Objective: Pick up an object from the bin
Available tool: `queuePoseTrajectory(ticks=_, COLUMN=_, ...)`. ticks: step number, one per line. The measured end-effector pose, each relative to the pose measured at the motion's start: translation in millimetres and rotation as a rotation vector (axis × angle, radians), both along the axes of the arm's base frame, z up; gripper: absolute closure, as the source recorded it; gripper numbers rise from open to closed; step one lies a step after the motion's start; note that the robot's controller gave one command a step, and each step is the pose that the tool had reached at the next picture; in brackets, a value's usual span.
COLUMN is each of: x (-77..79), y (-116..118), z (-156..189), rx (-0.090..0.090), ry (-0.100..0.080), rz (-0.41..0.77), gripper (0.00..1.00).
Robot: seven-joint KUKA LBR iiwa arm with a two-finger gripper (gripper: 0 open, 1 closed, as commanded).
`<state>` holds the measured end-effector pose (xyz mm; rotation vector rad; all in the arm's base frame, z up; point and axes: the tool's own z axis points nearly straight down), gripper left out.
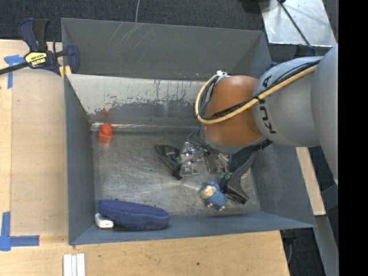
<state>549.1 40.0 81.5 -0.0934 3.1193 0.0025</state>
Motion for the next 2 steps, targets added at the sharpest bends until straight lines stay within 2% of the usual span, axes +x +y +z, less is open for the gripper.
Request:
queuePoseTrajectory(ticks=1, x=-1.7, y=2, z=42, rx=-0.002, ry=0.013, rz=0.017, gripper=1.0)
queuePoseTrajectory(ticks=2, x=13.9, y=-11, z=186, rx=-0.002, ry=0.008, rz=0.017, gripper=1.0)
